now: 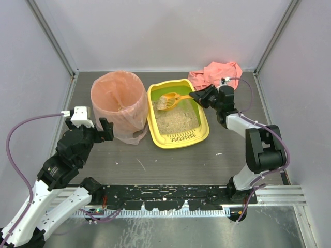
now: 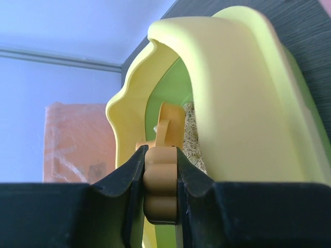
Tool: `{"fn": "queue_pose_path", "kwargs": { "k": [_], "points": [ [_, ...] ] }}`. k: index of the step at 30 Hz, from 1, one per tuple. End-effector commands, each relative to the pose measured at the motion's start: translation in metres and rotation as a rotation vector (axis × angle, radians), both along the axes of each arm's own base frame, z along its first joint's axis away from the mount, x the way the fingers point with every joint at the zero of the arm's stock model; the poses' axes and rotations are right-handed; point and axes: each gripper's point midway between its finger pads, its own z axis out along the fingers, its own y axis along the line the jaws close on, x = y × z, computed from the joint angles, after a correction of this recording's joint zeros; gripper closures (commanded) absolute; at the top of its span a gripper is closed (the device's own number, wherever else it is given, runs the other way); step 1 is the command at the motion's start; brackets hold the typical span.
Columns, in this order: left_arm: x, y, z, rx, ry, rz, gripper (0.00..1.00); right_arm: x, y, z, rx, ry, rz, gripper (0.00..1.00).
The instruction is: Clean the litter box
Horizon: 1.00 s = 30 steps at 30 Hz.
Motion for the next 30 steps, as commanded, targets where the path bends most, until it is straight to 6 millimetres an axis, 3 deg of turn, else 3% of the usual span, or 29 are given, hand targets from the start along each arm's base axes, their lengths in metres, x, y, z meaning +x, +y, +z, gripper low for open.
{"fn": "queue_pose_path", "kwargs": {
  "k": [1, 12, 18, 22, 26, 28, 30],
  "points": [
    [0.003, -0.001, 0.012, -0.012, -0.034, -0.003, 0.02, -0.007, -0.015, 0.048, 0.102, -0.147, 0.000, 0.99],
    [0.000, 0.001, 0.015, -0.017, -0.041, -0.001, 0.02, -0.045, -0.040, 0.077, 0.280, -0.230, 0.091, 0.99],
    [-0.004, 0.001, 0.021, -0.032, -0.051, -0.013, 0.02, -0.067, -0.058, 0.078, 0.423, -0.222, 0.081, 0.99],
    [-0.005, -0.015, 0.025, -0.047, -0.060, -0.100, 0.02, -0.083, -0.042, 0.077, 0.402, -0.213, 0.123, 0.99],
    [-0.004, -0.025, 0.031, -0.072, -0.061, -0.139, 0.02, -0.080, -0.078, 0.067, 0.377, -0.181, -0.017, 0.99],
    [-0.002, -0.027, 0.030, -0.080, -0.064, -0.143, 0.02, -0.086, -0.055, 0.072, 0.357, -0.190, 0.064, 0.99],
    [0.000, -0.029, 0.030, -0.083, -0.064, -0.143, 0.02, -0.087, -0.058, 0.070, 0.355, -0.189, 0.060, 0.99]
  ]
}}
